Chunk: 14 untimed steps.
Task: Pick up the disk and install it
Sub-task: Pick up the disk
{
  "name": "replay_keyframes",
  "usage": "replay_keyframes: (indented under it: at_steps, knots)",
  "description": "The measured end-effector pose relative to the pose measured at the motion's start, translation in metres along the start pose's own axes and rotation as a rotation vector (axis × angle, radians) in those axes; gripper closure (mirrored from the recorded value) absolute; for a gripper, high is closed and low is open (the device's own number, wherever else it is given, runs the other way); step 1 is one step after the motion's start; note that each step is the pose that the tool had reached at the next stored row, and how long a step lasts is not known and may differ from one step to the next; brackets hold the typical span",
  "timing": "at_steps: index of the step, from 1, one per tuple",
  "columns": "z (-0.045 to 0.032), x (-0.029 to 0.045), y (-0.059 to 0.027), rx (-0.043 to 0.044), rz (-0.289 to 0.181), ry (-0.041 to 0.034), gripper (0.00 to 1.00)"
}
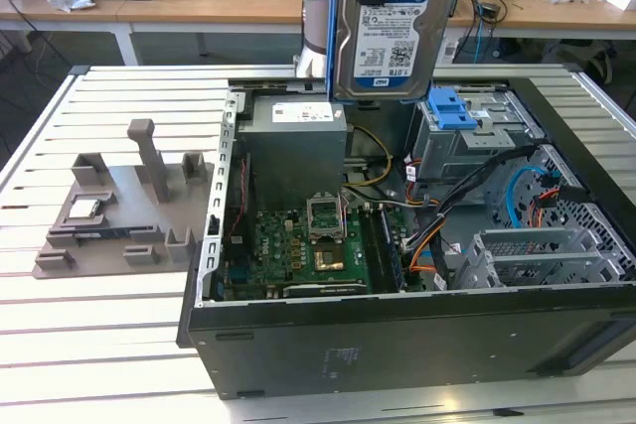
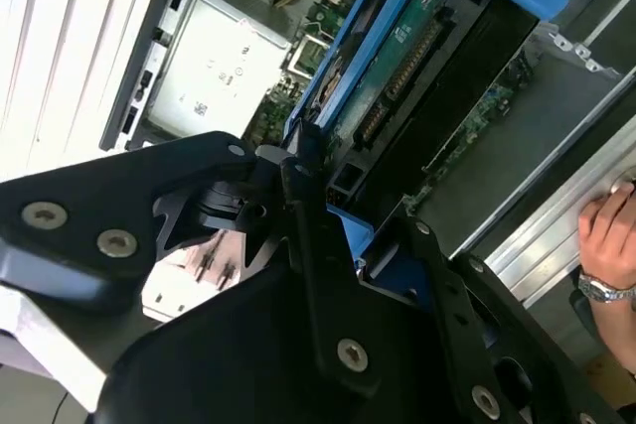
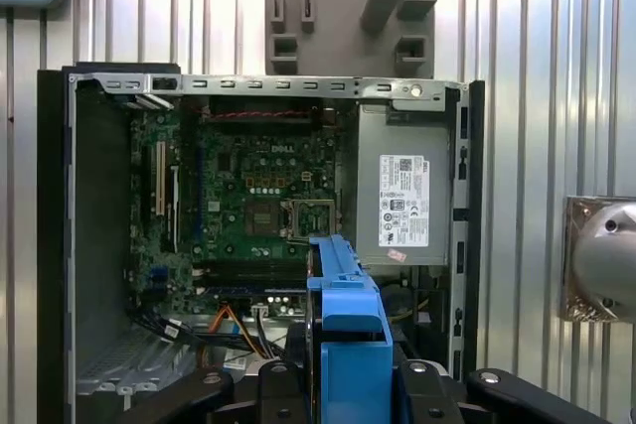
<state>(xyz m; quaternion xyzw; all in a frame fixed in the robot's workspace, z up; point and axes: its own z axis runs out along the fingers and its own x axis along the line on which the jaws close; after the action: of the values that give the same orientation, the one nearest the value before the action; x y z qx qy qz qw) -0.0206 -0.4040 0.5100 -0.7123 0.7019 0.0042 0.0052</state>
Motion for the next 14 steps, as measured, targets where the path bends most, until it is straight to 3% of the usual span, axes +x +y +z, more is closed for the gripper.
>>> replay_keyframes:
  at_steps: [5, 10, 12, 14]
  knots:
    - [0.0003, 0.0139, -0.0052, 0.0000, 0.000, 0.0000, 0.63]
    - [0.0008, 0.0318, -0.0105, 0.0000, 0.000, 0.0000, 0.63]
    - [0.0015, 0.0441, -0.0129, 0.0001, 0.000, 0.0000, 0.63]
    - [0.0019, 0.0498, -0.0139, 0.0000, 0.000, 0.0000, 0.63]
